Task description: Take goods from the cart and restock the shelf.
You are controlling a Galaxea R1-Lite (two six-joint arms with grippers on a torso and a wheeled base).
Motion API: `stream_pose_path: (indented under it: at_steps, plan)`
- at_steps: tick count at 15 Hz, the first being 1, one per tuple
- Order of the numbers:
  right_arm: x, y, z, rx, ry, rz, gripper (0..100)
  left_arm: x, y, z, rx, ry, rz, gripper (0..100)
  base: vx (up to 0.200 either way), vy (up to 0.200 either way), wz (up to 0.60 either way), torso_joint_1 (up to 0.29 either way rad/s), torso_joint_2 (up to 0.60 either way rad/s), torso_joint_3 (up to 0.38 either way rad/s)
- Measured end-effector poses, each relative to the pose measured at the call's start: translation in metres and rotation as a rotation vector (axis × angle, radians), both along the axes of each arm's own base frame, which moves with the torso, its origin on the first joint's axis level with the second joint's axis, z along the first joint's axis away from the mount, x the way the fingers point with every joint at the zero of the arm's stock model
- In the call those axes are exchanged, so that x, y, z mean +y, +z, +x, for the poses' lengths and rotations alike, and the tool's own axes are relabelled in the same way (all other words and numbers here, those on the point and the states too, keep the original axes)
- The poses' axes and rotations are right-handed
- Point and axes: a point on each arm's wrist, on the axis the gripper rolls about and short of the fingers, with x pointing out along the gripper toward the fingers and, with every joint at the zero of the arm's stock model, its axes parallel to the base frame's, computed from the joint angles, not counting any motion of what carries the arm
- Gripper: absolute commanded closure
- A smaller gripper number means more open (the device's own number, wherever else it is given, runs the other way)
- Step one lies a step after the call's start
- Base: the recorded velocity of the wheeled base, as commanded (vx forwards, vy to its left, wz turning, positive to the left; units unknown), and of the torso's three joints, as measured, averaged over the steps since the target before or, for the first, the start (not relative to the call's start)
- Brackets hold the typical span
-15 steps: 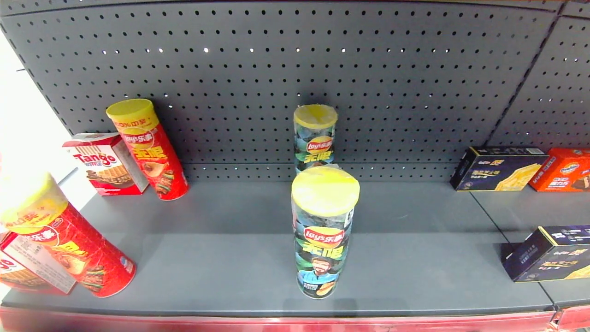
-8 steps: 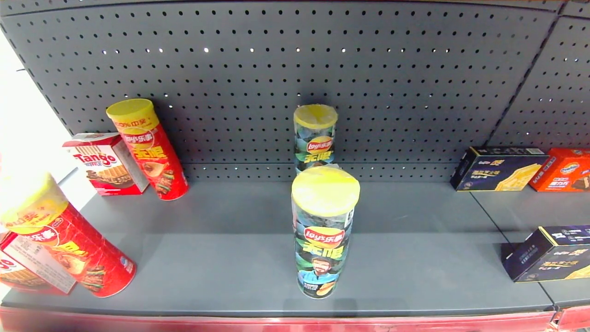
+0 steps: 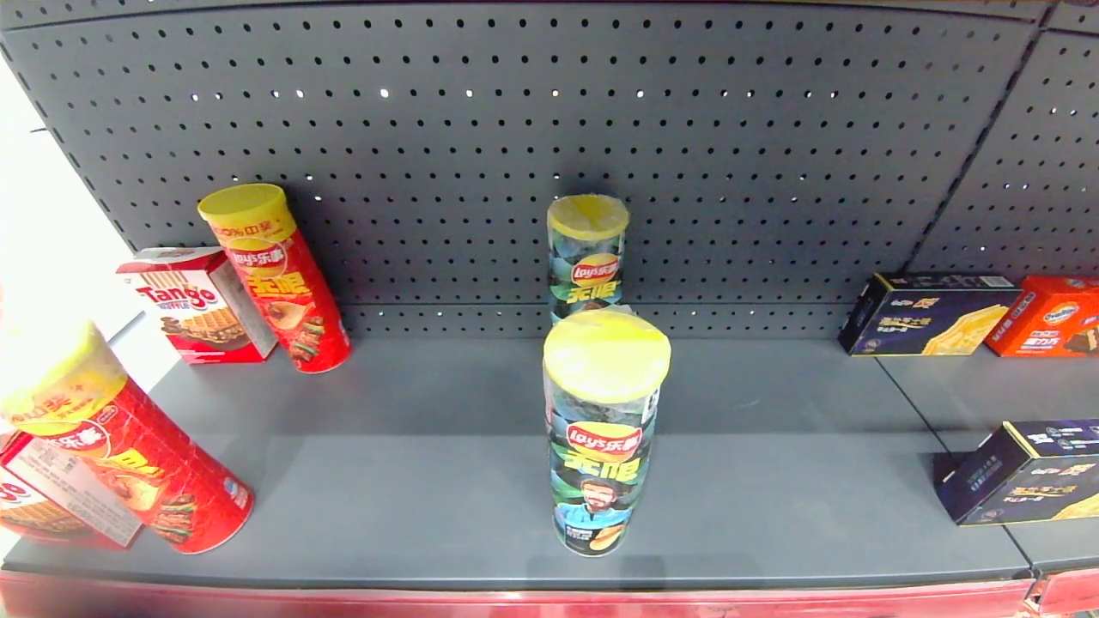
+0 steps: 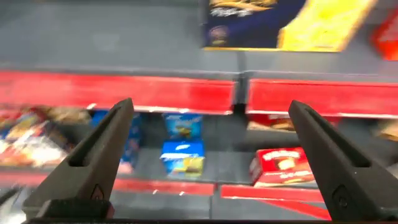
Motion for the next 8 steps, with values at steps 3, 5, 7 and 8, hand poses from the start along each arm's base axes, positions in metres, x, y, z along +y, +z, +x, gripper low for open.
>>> stream_pose_path:
  at_steps: [3,5,7,8]
  plan:
    - [0.0006,-0.0007,-0.0035,-0.047,-0.035,-0.001,0,0.0,0.0,0.0,0.0,0.0,0.001,0,0.0,0.0,0.0,0.0,0.0,0.0]
    - [0.0007,-0.0009,-0.0042,-0.057,-0.041,-0.001,0,0.0,0.0,0.0,-0.001,0.001,0.002,0,0.0,0.0,0.0,0.0,0.0,0.0]
    - [0.0008,-0.001,-0.0045,-0.061,-0.041,-0.001,0,0.0,0.0,0.0,0.0,0.002,-0.001,0,0.0,0.0,0.0,0.0,0.0,0.0]
    - [0.0008,-0.0011,-0.0045,-0.061,-0.038,-0.001,0,0.0,0.0,0.0,0.0,0.002,-0.001,0,0.0,0.0,0.0,0.0,0.0,0.0]
